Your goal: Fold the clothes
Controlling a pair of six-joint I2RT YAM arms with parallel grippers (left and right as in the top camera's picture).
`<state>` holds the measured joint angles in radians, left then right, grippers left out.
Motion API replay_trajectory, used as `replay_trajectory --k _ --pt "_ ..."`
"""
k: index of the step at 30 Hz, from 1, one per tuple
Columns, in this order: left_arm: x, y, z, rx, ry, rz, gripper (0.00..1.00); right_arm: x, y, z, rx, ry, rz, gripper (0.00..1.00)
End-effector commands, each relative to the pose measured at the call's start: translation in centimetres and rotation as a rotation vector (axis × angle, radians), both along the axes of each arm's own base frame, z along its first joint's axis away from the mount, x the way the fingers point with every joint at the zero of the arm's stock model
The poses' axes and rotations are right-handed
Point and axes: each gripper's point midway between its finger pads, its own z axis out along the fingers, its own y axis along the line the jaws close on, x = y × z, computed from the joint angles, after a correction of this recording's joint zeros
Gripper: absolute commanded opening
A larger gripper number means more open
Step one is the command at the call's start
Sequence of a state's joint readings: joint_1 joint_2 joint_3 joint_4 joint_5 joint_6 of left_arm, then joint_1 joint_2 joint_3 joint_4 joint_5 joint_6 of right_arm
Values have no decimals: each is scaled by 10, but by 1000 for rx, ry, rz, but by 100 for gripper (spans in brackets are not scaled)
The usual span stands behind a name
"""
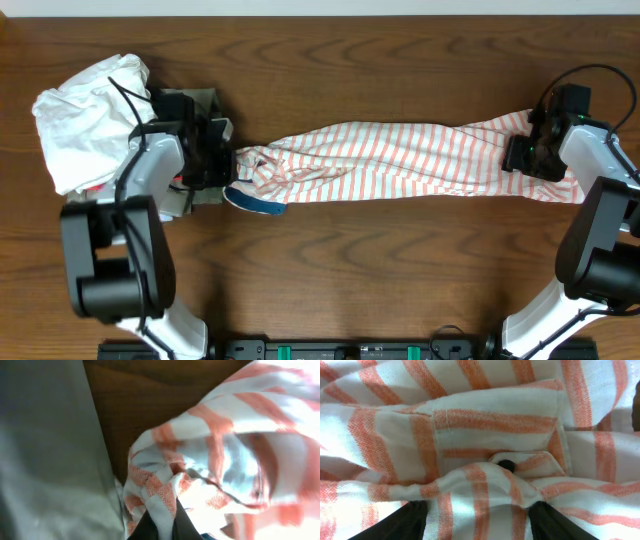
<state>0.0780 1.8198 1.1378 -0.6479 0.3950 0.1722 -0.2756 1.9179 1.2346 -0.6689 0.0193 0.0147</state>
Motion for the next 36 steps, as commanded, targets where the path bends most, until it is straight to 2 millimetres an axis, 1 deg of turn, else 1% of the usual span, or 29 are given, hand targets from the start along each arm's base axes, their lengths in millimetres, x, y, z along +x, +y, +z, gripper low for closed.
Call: replay_trajectory --k 1,4,5,8,11,15,16,19,23,25,26,27,30,32,33,34,36 --pt "14 1 51 -13 -143 28 6 -5 -4 0 -8 11 -25 64" --pt "16 9 80 -5 -227 46 6 -6 -4 0 -7 14 -25 64" --pt "16 14 93 1 -265 59 6 -6 -4 0 -6 15 -25 64" --pt "15 22 109 7 -309 83 6 -6 -2 0 4 15 -22 64" --pt "14 31 120 14 -336 107 6 -6 4 -1 33 14 -16 64" --pt "13 43 121 20 -341 142 6 -1 15 4 93 -16 1 66" --pt "12 46 121 21 -338 148 6 4 22 7 129 -35 21 67" --pt "12 49 121 22 -335 159 6 20 48 26 231 -118 124 69" --pt "12 50 121 23 -339 159 6 40 75 63 281 -225 210 70" --pt "12 50 121 23 -339 159 6 49 94 84 315 -287 281 70" --pt "12 50 121 23 -339 159 6 54 109 98 355 -331 323 69" --pt "12 50 121 23 -338 159 6 58 130 114 412 -383 381 69" --pt "12 47 123 10 -342 154 6 63 175 139 502 -461 497 69" --pt "12 37 130 -46 -361 132 6 64 197 142 506 -474 543 69" --pt "13 29 137 -90 -378 115 6 65 205 141 489 -472 553 69" --pt "13 24 143 -124 -393 101 6 66 206 138 458 -462 536 69" --pt "14 12 160 -199 -426 90 6 71 198 130 366 -436 462 69"
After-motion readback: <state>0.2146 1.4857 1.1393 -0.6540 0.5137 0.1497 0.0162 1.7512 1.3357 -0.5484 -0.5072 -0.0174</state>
